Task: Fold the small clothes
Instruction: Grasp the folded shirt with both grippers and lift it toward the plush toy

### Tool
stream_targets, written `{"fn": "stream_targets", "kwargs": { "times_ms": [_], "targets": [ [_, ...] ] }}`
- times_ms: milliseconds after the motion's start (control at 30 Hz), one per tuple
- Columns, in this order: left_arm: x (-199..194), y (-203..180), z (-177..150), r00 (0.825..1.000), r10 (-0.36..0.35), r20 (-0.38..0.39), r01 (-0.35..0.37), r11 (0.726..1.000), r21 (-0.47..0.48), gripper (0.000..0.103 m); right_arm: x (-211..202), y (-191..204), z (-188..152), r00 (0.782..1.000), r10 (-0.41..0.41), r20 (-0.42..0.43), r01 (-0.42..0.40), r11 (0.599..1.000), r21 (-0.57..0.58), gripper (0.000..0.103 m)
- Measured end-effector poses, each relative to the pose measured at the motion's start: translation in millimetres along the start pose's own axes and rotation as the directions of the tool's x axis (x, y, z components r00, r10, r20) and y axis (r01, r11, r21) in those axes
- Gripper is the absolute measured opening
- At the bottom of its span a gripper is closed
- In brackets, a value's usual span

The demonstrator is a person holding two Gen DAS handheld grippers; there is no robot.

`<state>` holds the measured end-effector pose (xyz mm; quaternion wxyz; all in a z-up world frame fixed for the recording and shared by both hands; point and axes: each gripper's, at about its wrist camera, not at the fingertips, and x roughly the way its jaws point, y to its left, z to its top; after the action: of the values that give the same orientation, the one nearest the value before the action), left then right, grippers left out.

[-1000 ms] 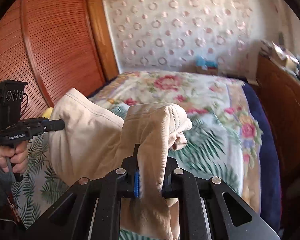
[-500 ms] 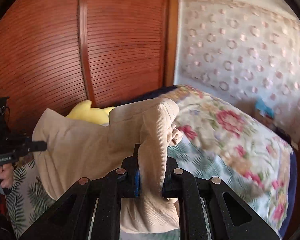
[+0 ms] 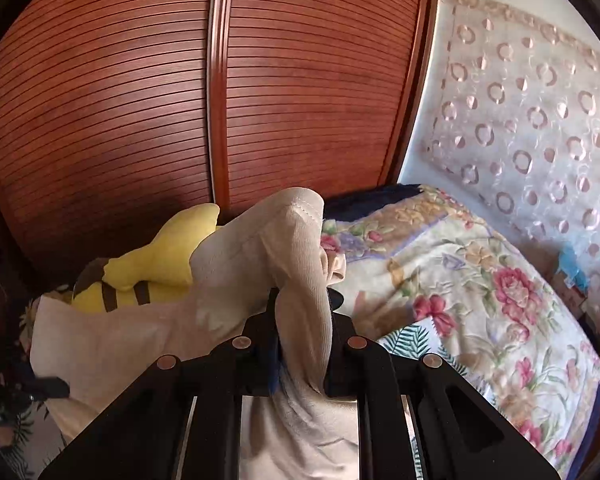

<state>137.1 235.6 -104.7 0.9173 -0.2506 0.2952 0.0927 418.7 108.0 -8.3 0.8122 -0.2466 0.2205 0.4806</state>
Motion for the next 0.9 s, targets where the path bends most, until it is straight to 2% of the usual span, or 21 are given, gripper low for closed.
{"fn": "stream_targets", "kwargs": {
  "times_ms": [133,233,367,500,600,767,900],
  "targets": [
    [-7,-1,4,0.999,-0.039,0.0,0.039,0.999,-0.013,0.013,-4,13,2,1.0,-0.016,-0.001,0.016,1.0,-0.006,0.015],
    [-18,-6,16,0.997,-0.074,0.029,0.074,0.997,-0.002,0.013,-22,17,14,0.999,-0.006,0.049,0.006,1.0,-0.012,0.015],
    [-41,-15,36,0.992,-0.095,0.085,0.094,0.995,0.014,0.013,-48,28,51,0.989,0.003,0.145,0.003,0.999,-0.04,0.015],
    [-56,-17,48,0.989,-0.08,0.121,0.077,0.997,0.03,0.013,-61,38,81,0.975,0.034,0.22,-0.021,0.998,-0.059,0.015],
    [-51,-13,42,0.993,-0.096,0.07,0.095,0.995,0.008,0.013,-51,39,76,0.984,0.034,0.173,-0.028,0.999,-0.036,0.015],
    [-23,-9,25,0.993,-0.105,-0.05,0.104,0.994,-0.017,0.013,-34,25,37,1.0,0.015,0.012,-0.015,1.0,-0.009,0.015],
    [3,-3,19,0.99,-0.069,-0.125,0.065,0.997,-0.035,0.013,-4,10,23,0.997,0.014,-0.074,-0.01,0.998,0.055,0.015]
  ]
}}
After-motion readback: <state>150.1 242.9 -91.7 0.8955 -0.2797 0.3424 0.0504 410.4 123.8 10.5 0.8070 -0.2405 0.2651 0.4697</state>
